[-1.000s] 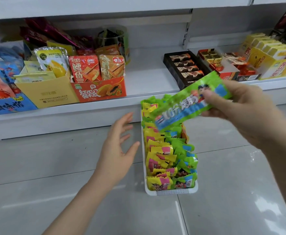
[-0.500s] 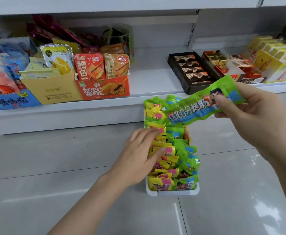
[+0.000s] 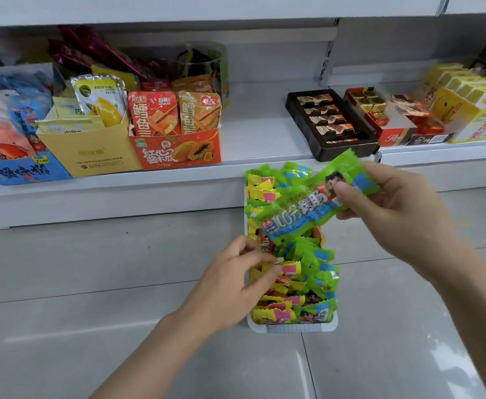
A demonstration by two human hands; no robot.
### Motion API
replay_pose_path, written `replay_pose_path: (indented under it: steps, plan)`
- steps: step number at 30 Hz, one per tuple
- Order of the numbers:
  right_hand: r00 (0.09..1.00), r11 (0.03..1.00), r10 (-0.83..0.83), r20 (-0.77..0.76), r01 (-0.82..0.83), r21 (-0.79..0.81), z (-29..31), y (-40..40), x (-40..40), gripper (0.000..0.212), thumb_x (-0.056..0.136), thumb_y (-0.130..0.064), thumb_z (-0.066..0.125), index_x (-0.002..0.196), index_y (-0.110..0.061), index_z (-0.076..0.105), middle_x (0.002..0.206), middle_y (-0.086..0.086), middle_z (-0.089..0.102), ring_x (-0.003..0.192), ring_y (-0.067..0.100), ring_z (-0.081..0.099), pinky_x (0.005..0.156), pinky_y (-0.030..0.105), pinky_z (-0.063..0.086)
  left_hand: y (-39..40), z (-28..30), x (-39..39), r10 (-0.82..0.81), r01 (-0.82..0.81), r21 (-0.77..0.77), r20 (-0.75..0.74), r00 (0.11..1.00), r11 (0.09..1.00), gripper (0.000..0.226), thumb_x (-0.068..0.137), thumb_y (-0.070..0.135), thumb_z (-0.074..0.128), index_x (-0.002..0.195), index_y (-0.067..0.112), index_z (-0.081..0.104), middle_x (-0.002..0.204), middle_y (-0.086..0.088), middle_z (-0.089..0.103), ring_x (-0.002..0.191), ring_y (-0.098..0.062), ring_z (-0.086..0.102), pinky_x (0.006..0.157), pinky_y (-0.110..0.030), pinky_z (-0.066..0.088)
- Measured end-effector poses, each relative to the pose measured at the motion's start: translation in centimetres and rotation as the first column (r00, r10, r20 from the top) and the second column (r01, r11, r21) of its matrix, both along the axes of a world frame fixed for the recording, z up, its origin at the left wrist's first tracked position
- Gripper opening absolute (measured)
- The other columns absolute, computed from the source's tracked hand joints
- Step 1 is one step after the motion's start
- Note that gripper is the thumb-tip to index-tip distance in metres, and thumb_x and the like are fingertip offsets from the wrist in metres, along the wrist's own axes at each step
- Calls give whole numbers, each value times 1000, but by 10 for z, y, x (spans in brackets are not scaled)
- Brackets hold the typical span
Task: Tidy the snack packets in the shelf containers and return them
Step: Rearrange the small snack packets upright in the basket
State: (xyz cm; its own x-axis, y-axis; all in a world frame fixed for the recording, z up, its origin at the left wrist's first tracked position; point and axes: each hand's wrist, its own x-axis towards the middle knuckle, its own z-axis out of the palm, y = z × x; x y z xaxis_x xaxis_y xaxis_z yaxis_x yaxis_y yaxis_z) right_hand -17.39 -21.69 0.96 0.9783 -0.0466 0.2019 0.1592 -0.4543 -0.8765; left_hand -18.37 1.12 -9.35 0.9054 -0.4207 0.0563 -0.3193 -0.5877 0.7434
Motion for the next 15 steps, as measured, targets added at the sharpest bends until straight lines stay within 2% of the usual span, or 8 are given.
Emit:
replay_pose_path:
  steps: [3, 6, 9, 11, 12, 13, 14, 15]
  plan:
    - [997, 981, -3, -78, -12, -195, -19, 9, 1, 11, 93, -28, 65, 102, -25, 72, 79, 1, 75, 66, 11, 72, 71, 40, 58, 4, -1, -7, -20, 20, -3, 6, 1000, 1000, 41, 92, 55, 52, 119, 30, 71, 107, 17, 47, 104, 3, 53, 87, -7, 38]
    - [998, 884, 35, -44, -51, -465, -32, 12, 3, 21, 93, -35, 64, 105, -20, 72, 72, 6, 71, 64, 21, 68, 69, 34, 50, 5, 0, -8, -32, 32, -2, -10, 999, 999, 42, 93, 54, 54, 122, 29, 70, 108, 16, 47, 106, 1, 53, 90, -15, 43]
    - [994, 876, 106, -2, -94, -472, -37, 23, 8, 13, 90, -27, 71, 96, -15, 74, 49, -16, 56, 53, 4, 56, 59, 14, 41, 6, -1, -8, -26, 26, -22, -14, 1000, 999, 42, 92, 54, 57, 123, 29, 69, 110, 16, 48, 108, -1, 55, 90, -18, 45]
    - [990, 844, 141, 30, -105, -527, -41, 36, 13, 7, 89, -21, 73, 83, -19, 71, 42, -15, 40, 49, 4, 48, 55, 16, 33, 6, -3, -8, -14, 13, -35, -17, 1000, 999, 47, 87, 59, 55, 121, 31, 69, 109, 20, 48, 107, 1, 55, 89, -16, 45]
    - [987, 823, 160, 35, -114, -556, -46, 41, 17, 10, 90, -21, 73, 81, -19, 70, 46, -15, 41, 48, 6, 47, 56, 20, 32, 6, -4, -7, -2, 1, -47, -23, 1000, 999, 47, 85, 61, 54, 119, 32, 69, 109, 22, 49, 108, 1, 56, 90, -17, 46]
    - [984, 805, 177, 8, -140, -576, -52, 46, 20, 6, 91, -22, 71, 86, -19, 73, 54, -12, 53, 53, 8, 52, 61, 27, 39, 6, -5, -6, 17, -20, -76, -41, 999, 997, 45, 84, 60, 55, 117, 32, 69, 109, 21, 52, 109, 0, 57, 92, -19, 47]
    - [981, 777, 189, -44, -177, -604, -57, 51, 23, 9, 93, -24, 68, 97, -19, 75, 68, -4, 67, 66, 13, 61, 66, 33, 46, 6, -8, -5, 44, -54, -131, -74, 996, 990, 41, 82, 57, 60, 114, 31, 68, 109, 20, 56, 109, -2, 59, 94, -21, 49]
    - [974, 717, 191, -125, -226, -659, -59, 55, 25, 14, 95, -26, 65, 105, -22, 74, 83, 3, 72, 82, 24, 65, 72, 37, 50, 7, -10, -5, 73, -96, -207, -119, 990, 974, 35, 81, 51, 66, 110, 31, 66, 108, 18, 60, 108, -4, 62, 96, -23, 50]
